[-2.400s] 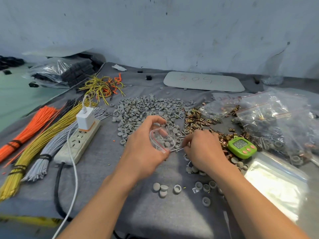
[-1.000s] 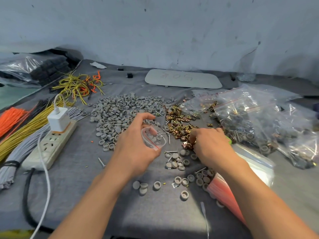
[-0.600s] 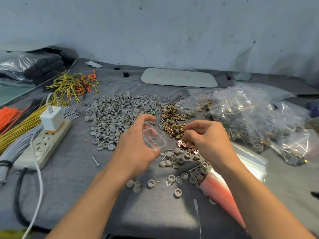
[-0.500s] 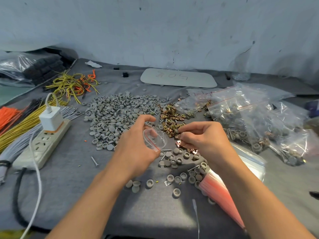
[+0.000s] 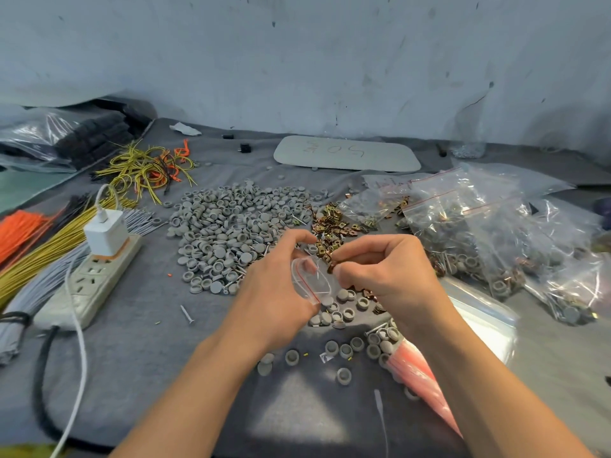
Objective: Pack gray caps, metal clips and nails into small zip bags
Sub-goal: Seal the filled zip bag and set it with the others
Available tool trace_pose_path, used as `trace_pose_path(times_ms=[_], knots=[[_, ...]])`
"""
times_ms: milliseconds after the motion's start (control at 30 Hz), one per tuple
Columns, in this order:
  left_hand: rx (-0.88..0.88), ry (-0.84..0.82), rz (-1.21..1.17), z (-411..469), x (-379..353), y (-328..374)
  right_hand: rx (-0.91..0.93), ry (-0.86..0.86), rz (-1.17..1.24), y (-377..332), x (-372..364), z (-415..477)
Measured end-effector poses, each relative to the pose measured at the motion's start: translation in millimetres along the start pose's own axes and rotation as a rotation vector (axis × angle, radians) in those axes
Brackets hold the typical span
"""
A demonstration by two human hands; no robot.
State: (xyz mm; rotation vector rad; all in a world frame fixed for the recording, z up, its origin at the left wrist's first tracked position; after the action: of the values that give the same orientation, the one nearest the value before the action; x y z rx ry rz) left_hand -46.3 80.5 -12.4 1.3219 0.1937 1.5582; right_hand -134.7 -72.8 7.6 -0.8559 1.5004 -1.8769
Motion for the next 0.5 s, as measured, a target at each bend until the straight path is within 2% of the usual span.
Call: trace_pose_path(times_ms=[167, 300, 367, 433, 500], knots=[[-0.028, -0.040, -0.046, 1.2, -1.3, 4.9, 0.081, -0.012, -0.076, -1.2, -20.6, -8.1], [-0.012, -0.008, -0.079, 2.0, 2.1, 1.7, 0.102, 0.203, -0.124, -4.7, 1.5, 3.0], [0.008, 0.014, -0.091, 1.7, 5.1, -1.9, 0.080, 0.268, -0.407, -0.5, 19.7, 11.2], [0.025, 0.035, -0.101, 2.2, 9.0, -3.5, 0.017, 0.163, -0.770, 10.6, 27.3, 15.9], [0.032, 0.053, -0.115, 3.5, 12.0, -3.8, -0.039, 0.044, -0.986, 19.1, 27.0, 15.7]])
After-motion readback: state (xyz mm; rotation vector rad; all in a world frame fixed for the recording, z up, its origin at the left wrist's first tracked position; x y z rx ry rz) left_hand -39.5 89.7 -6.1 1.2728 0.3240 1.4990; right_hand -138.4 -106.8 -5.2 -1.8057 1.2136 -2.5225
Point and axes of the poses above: each hand's wrist, its own z-axis towards the middle knuckle, its own x-axis out of the back of the hand, y = z × x, the point moved 3 cm from there along z, towards the middle knuckle, and after that the axes turned 10 degrees about y, right-handed, at the moved point
